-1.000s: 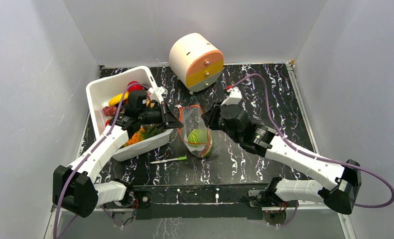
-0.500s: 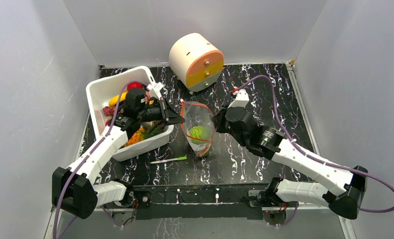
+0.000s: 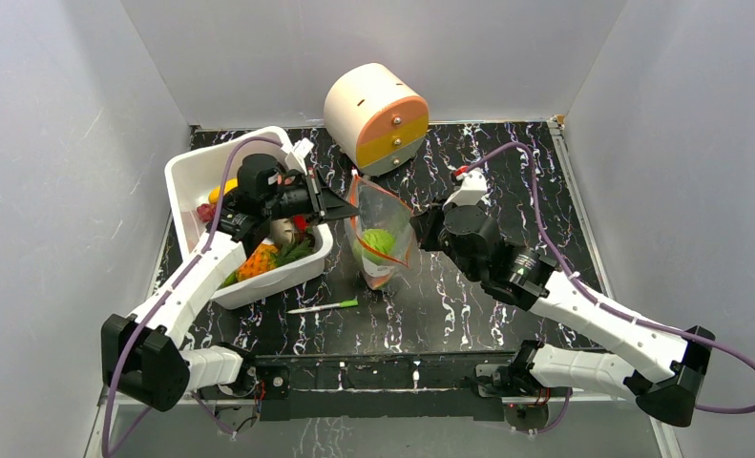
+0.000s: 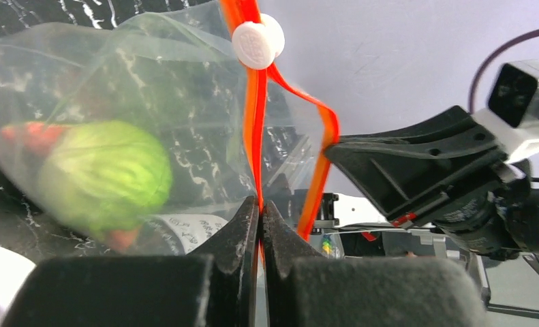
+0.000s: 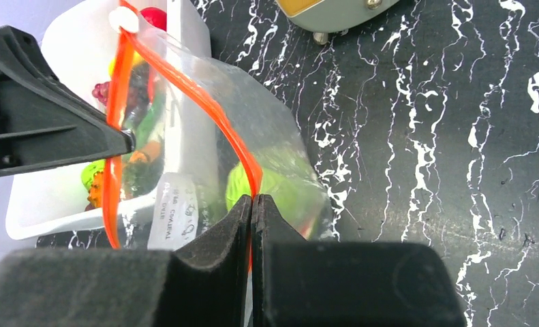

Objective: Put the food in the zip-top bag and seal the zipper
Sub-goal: Adjust the zipper food storage bag at the center of the board.

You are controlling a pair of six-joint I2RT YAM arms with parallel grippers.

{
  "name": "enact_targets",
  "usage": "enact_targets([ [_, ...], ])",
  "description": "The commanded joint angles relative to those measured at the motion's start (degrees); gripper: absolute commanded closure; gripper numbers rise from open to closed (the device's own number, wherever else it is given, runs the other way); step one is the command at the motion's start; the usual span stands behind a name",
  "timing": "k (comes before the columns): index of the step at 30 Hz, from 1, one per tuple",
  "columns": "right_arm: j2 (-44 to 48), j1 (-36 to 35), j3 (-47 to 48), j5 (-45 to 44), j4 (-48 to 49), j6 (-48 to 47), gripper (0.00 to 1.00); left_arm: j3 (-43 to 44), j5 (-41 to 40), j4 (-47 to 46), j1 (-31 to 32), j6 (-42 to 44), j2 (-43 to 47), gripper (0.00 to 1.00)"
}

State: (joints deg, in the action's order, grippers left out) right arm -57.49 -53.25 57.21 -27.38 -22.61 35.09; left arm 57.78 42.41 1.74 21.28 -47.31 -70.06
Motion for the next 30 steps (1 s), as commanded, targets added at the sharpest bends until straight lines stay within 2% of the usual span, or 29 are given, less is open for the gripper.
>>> enact_targets([
  [1,1.7,-0.18,1.36,-3.81,2.49,-0.92,1.0,2.14,-1.3,2.97,0.31,4.03,-2.57,1.0],
  [7,2.86,-0.12,3.65,-5.14,2.06,-3.61,1.0,5.51,0.89,2.78,0.81,2.88,-5.6,1.0],
  [12,2.9,-0.17,0.45,-4.54,2.13,-1.58,1.0,4.29,-0.41,2.58,1.21,4.18,-6.71,1.0],
  [14,2.86,-0.17,-0.93,-3.91,3.11,-1.05,1.0,3.74,-1.23,4.48,1.35,4.99,-7.41,0.97],
  [18,2.08,-0.17,-1.15,-3.36,3.99,-0.73,1.0,4.02,-2.72,8.16,1.33,6.86,-7.86,0.82],
  [21,1.72,-0.18,-1.21,-2.62,4.95,-0.43,1.0,5.08,-3.96,10.53,1.33,8.45,-7.03,0.61],
  [26,1.45,-0.18,-2.05,-1.78,5.9,-0.03,1.0,7.91,-8.02,16.47,1.31,12.26,-5.36,0.47],
  [29,1.47,-0.18,-2.58,-1.34,6.32,0.06,1.0,9.78,-10.92,21.39,1.33,14.75,-4.48,0.34],
  [30,1.43,-0.18,-2.7,-1.35,6.49,-0.02,1.0,10.41,-12.12,22.73,1.31,15.46,-4.16,0.26],
])
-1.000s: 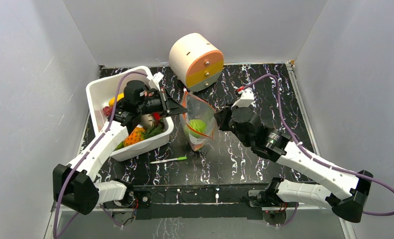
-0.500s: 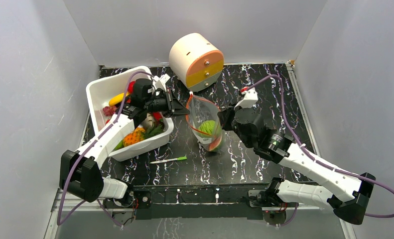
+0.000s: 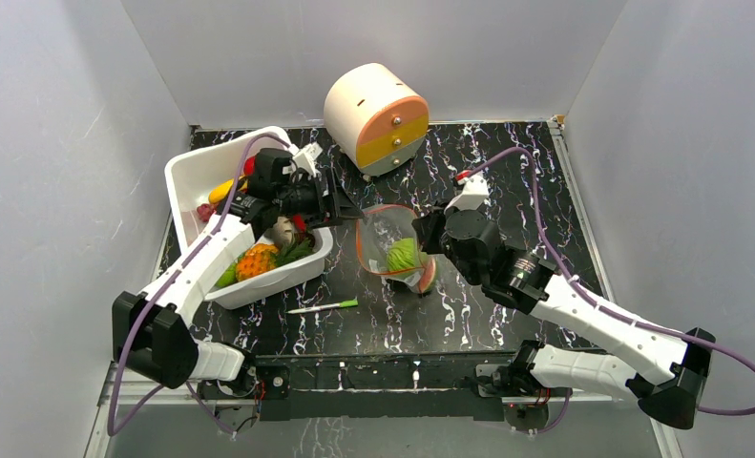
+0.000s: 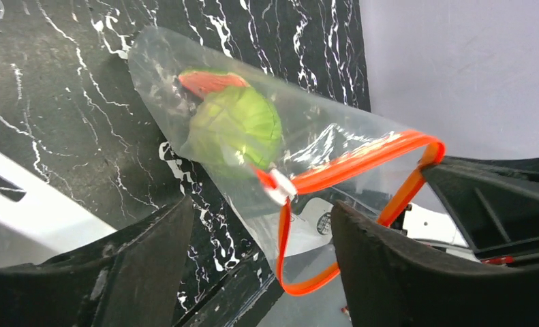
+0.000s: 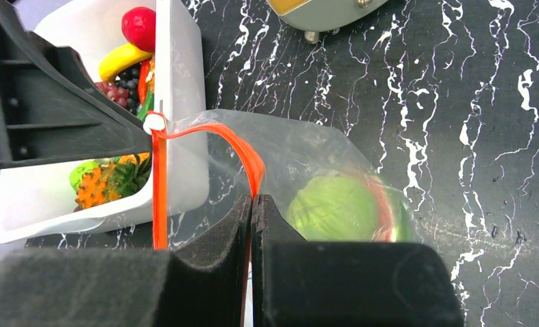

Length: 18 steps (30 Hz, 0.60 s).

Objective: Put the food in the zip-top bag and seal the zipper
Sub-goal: Adjust the zipper food storage bag at the center of the board, then pick up the fake fruit from the bin.

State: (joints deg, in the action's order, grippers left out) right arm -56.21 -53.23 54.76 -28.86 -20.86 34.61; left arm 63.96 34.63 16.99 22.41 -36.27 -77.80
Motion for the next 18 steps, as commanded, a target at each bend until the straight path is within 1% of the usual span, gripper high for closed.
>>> enact_targets([
  [1,0.07,-0.19,-0.35,0.2,4.77,0.39,1.0,5.1,-5.4,8.63,0.22,5.02,3.92,0.23],
  [6,-0.13,-0.21,-0.6,0.47,4.88,0.04,1.0,7.87,-11.16,13.6,0.17,7.8,5.94,0.17],
  [13,0.04,-0.2,-0.88,0.34,5.69,-0.75,1.0,10.66,-23.06,19.74,0.22,12.05,8.15,0.09],
  [18,0.8,-0.2,-1.9,0.04,6.63,-1.34,1.0,12.37,-32.53,23.5,-0.15,14.03,7.94,0.08],
])
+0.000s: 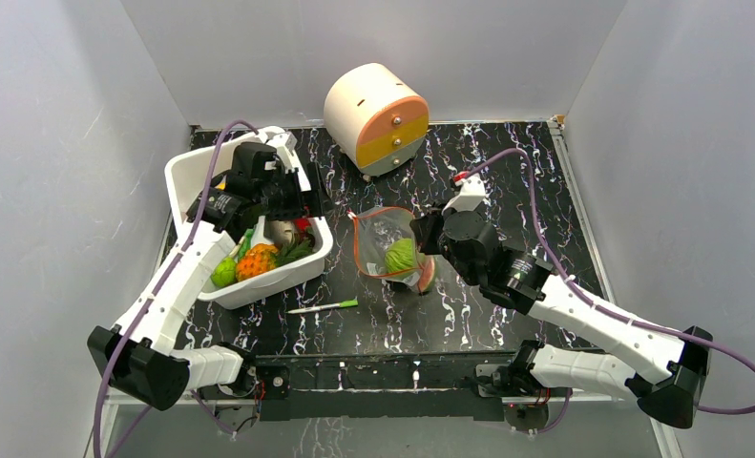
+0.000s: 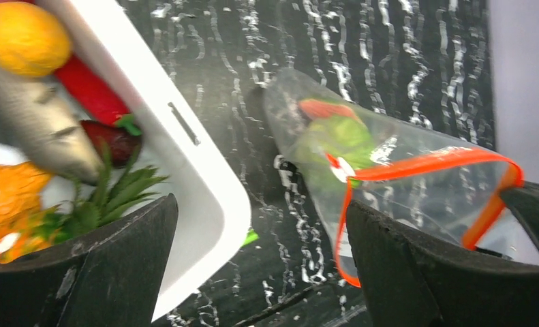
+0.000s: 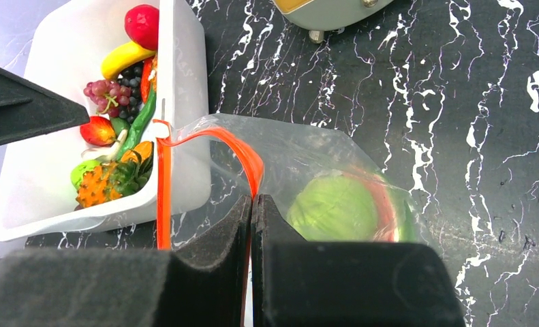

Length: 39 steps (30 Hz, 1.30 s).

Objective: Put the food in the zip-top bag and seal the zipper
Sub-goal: Pick up the fake fruit from the bin.

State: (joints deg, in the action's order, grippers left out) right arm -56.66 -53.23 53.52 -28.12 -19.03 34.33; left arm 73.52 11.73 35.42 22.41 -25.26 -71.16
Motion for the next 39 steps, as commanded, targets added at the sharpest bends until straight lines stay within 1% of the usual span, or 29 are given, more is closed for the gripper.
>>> enact_targets([
  [1,1.29,-0.16,-0.76,-0.71,5.03,-1.1,1.0,2.89,-11.25,5.48,-0.36,3.3,1.2,0.09],
  [7,1.19,-0.2,-0.86,0.07,5.58,-2.26,1.0,-0.46,-14.61,2.26,-3.07,2.43,0.75,0.17],
  [11,1.61,-0.16,-0.76,0.16,5.5,-2.76,1.0,-3.29,-13.54,-2.02,-7.35,1.71,-0.43,0.23],
  [13,2.02,-0.2,-0.75,0.46,5.57,-2.82,1.0,-4.77,-11.94,-4.74,-10.84,1.2,-1.19,0.26],
  [15,2.11,-0.2,-0.93,0.83,5.67,-2.94,1.0,-5.52,-10.29,-6.9,-13.01,0.64,-2.76,0.29],
  [25,2.42,-0.18,-0.3,1.04,5.15,-3.34,1.0,-8.23,-5.91,-17.4,-18.13,-1.69,-13.94,0.31],
  [27,2.17,-0.2,0.04,1.07,4.99,-3.47,1.0,-9.31,-3.8,-21.53,-19.19,-2.74,-15.31,0.33],
  [29,1.73,-0.2,0.58,1.22,4.67,-3.54,1.0,-9.53,-4.06,-24.61,-19.4,-3.1,-16.78,0.36],
  [35,0.9,-0.19,1.44,1.63,4.34,-3.24,1.0,-8.53,-4.85,-27.89,-19.83,-3.9,-21.13,0.38],
  [39,0.9,-0.16,1.26,2.13,4.61,-2.61,1.0,-8.48,-3.83,-29.85,-20.54,-3.58,-23.24,0.38],
])
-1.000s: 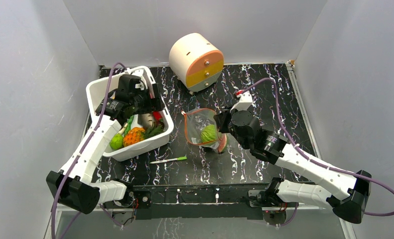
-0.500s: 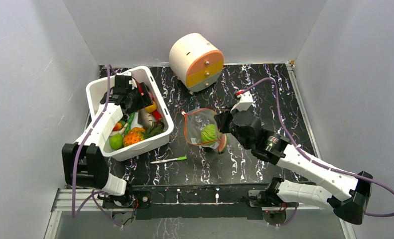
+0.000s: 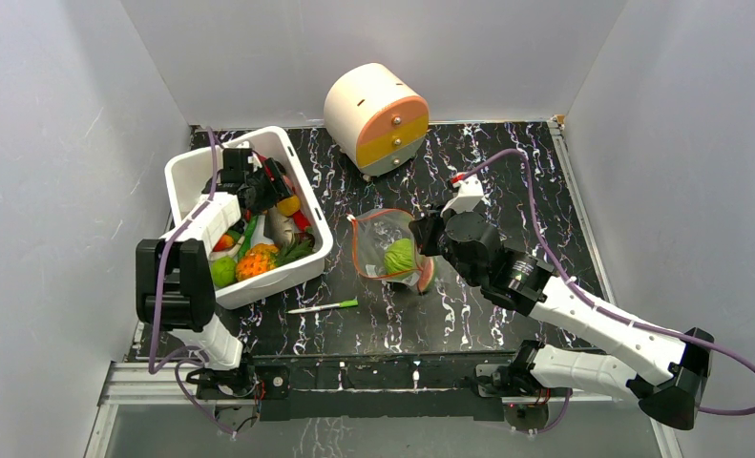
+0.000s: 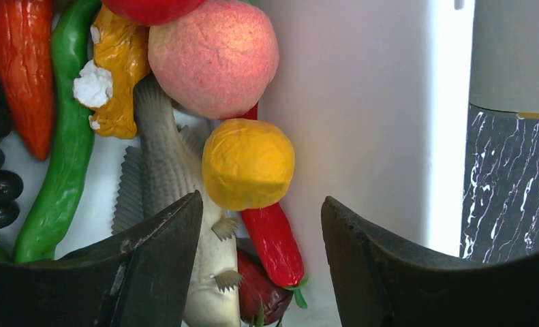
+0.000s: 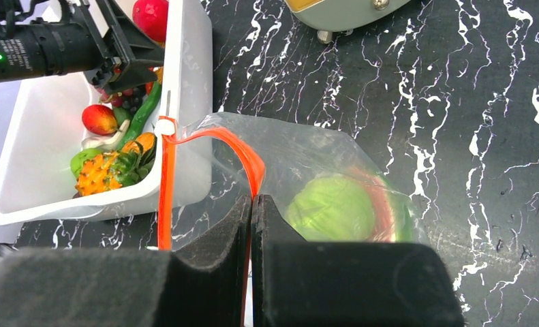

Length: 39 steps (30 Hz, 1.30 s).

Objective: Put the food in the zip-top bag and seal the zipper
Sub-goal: Pick up the fake fruit from the bin.

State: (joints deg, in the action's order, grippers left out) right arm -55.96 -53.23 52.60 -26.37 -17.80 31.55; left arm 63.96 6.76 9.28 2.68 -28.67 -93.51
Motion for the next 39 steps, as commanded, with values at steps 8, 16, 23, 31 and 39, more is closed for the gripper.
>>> enact_targets([
  [8,0.31,-0.18,2.67,0.32,2.82,0.11,1.0,1.38,2.07,-4.04,-1.59,0.01,-4.1,0.33],
  [16,0.33,-0.2,2.73,0.27,2.72,0.09,1.0,1.79,5.42,-4.54,-1.71,0.13,-6.9,0.36],
  [23,1.06,-0.2,2.26,0.06,2.31,0.3,1.0,3.79,4.27,-0.15,-1.66,0.28,-7.34,0.51],
  [31,0.97,-0.2,1.62,0.09,2.62,1.27,1.0,4.0,2.93,4.68,-1.67,0.01,-2.81,0.57],
  [39,-0.51,-0.2,1.34,0.69,5.16,2.19,1.0,1.49,3.21,9.03,-1.69,0.69,5.71,0.58],
])
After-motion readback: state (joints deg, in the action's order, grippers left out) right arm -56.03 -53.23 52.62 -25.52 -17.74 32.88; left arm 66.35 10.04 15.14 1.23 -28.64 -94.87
